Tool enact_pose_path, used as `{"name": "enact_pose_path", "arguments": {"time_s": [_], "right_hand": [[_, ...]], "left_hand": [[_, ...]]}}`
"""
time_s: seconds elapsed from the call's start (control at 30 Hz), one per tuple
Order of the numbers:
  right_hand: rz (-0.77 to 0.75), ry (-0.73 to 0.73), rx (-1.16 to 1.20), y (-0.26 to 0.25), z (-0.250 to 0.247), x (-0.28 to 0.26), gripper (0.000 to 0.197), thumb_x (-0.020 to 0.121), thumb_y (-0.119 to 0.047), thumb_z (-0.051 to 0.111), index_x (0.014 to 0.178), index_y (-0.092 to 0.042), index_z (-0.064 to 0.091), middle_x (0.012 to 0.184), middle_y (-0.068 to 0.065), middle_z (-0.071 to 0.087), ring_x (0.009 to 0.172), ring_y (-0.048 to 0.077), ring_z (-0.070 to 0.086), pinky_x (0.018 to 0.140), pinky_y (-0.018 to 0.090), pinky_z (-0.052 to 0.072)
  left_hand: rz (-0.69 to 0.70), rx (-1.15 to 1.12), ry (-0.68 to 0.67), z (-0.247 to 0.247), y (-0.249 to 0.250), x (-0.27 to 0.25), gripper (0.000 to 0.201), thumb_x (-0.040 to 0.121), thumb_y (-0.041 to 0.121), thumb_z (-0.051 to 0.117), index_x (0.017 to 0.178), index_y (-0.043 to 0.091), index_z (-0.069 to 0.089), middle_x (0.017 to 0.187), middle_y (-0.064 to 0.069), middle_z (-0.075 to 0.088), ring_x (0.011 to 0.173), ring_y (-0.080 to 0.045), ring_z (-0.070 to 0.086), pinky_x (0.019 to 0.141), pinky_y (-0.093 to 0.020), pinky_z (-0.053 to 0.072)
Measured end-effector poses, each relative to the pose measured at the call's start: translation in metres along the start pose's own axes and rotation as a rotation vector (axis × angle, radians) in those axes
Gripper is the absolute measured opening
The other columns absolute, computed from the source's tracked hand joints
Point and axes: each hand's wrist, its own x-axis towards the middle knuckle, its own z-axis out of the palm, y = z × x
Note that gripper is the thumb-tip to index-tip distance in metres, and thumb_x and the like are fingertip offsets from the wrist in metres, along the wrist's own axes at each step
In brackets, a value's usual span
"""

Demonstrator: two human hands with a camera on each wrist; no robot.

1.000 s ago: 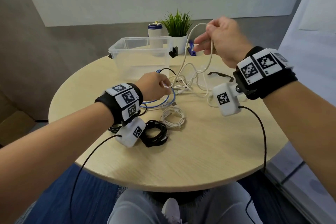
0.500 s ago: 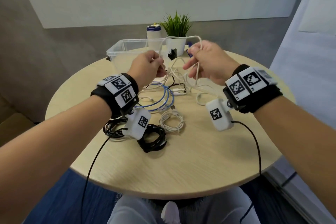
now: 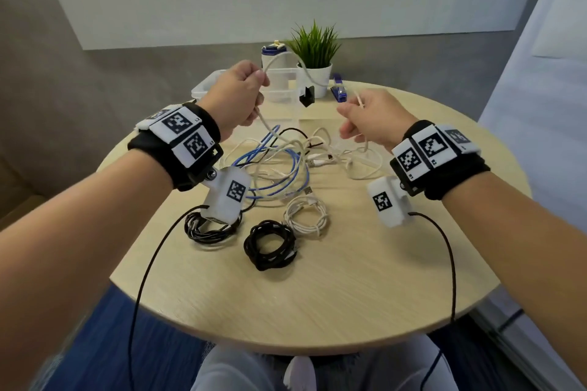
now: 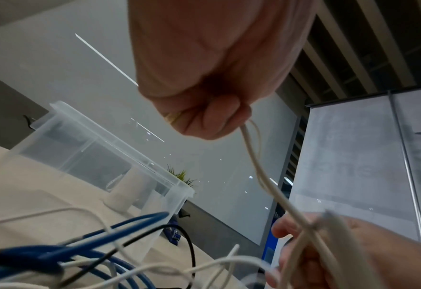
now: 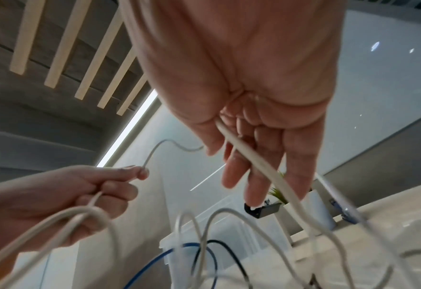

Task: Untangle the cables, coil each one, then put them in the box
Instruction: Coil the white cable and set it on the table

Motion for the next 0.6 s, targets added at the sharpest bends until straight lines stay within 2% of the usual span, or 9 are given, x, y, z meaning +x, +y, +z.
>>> {"name": "enact_pose_path", "arguments": {"time_s": [0.07, 0.13, 0.23, 0.3, 0.37, 0.43, 0.5, 0.57, 0.6], "right_hand": [[0.007, 0.088, -0.034, 0.003, -0.004, 0.001, 0.026, 0.089, -0.034, 0.061, 0.104, -0.015, 0.051, 0.091, 0.009, 0.068, 0.084, 0.024, 0.066, 0.079, 0.042, 0.055], [-0.068, 0.178, -0.128, 0.001, -0.005, -0.001, 0.036, 0.086, -0.036, 0.066, 0.112, -0.017, 0.051, 0.105, 0.005, 0.059, 0.092, 0.019, 0.058, 0.083, 0.037, 0.05], [-0.267, 0.254, -0.23, -0.01, -0.001, -0.007, 0.019, 0.086, -0.029, 0.065, 0.102, -0.019, 0.064, 0.101, 0.001, 0.056, 0.087, 0.011, 0.053, 0.08, 0.025, 0.041], [-0.329, 0.168, -0.175, -0.017, 0.004, -0.012, 0.012, 0.09, -0.027, 0.061, 0.092, -0.018, 0.069, 0.081, -0.007, 0.059, 0.072, 0.003, 0.051, 0.074, 0.023, 0.04], [-0.32, 0.049, -0.086, -0.022, 0.008, -0.016, 0.02, 0.092, -0.03, 0.058, 0.092, -0.015, 0.071, 0.073, -0.009, 0.061, 0.067, 0.0, 0.051, 0.071, 0.023, 0.043], [-0.3, -0.032, -0.085, -0.023, 0.009, -0.018, 0.02, 0.091, -0.032, 0.061, 0.099, -0.017, 0.069, 0.08, -0.009, 0.062, 0.072, -0.001, 0.053, 0.071, 0.018, 0.043], [-0.286, -0.091, -0.153, -0.022, 0.008, -0.017, 0.018, 0.088, -0.025, 0.065, 0.105, -0.02, 0.066, 0.086, -0.008, 0.061, 0.077, 0.0, 0.054, 0.07, 0.015, 0.042], [-0.271, -0.161, -0.198, -0.022, 0.006, -0.017, 0.017, 0.089, -0.011, 0.059, 0.098, -0.022, 0.068, 0.091, -0.005, 0.063, 0.083, 0.005, 0.057, 0.072, 0.015, 0.043], [-0.267, -0.194, -0.214, -0.022, 0.005, -0.017, 0.024, 0.088, -0.005, 0.053, 0.091, -0.024, 0.068, 0.094, -0.004, 0.065, 0.086, 0.007, 0.058, 0.074, 0.017, 0.043]], "left_hand": [[-0.084, -0.042, -0.005, -0.001, -0.001, 0.0, 0.027, 0.101, 0.018, 0.033, 0.078, 0.018, 0.048, 0.061, -0.001, 0.04, 0.031, -0.004, 0.032, 0.034, -0.013, 0.024], [-0.155, -0.118, -0.014, 0.0, -0.002, -0.002, 0.027, 0.101, 0.016, 0.033, 0.079, 0.016, 0.048, 0.064, -0.001, 0.039, 0.031, -0.004, 0.036, 0.032, -0.014, 0.027], [-0.2, -0.224, -0.021, 0.002, -0.004, -0.004, 0.025, 0.102, 0.014, 0.034, 0.082, 0.012, 0.048, 0.069, -0.003, 0.041, 0.035, -0.004, 0.047, 0.036, -0.013, 0.039], [-0.204, -0.266, -0.034, 0.004, -0.003, -0.006, 0.024, 0.103, 0.013, 0.034, 0.084, 0.011, 0.049, 0.071, -0.003, 0.042, 0.038, -0.004, 0.05, 0.04, -0.013, 0.043], [-0.192, -0.308, -0.049, 0.006, 0.0, -0.008, 0.024, 0.103, 0.014, 0.033, 0.085, 0.01, 0.048, 0.071, -0.003, 0.043, 0.039, -0.004, 0.051, 0.042, -0.013, 0.045], [-0.168, -0.351, -0.056, 0.005, 0.004, -0.01, 0.024, 0.103, 0.014, 0.032, 0.086, 0.011, 0.048, 0.07, -0.002, 0.042, 0.04, -0.004, 0.051, 0.044, -0.013, 0.045], [-0.143, -0.385, -0.054, 0.004, 0.007, -0.011, 0.025, 0.104, 0.014, 0.031, 0.087, 0.01, 0.048, 0.069, -0.002, 0.043, 0.041, -0.005, 0.051, 0.044, -0.014, 0.045], [-0.131, -0.407, -0.045, 0.003, 0.007, -0.011, 0.025, 0.104, 0.014, 0.031, 0.088, 0.01, 0.049, 0.068, -0.001, 0.043, 0.041, -0.005, 0.05, 0.043, -0.013, 0.045], [-0.13, -0.415, -0.038, 0.003, 0.007, -0.011, 0.025, 0.104, 0.014, 0.03, 0.088, 0.01, 0.049, 0.068, -0.001, 0.043, 0.041, -0.005, 0.05, 0.043, -0.013, 0.044]]}}
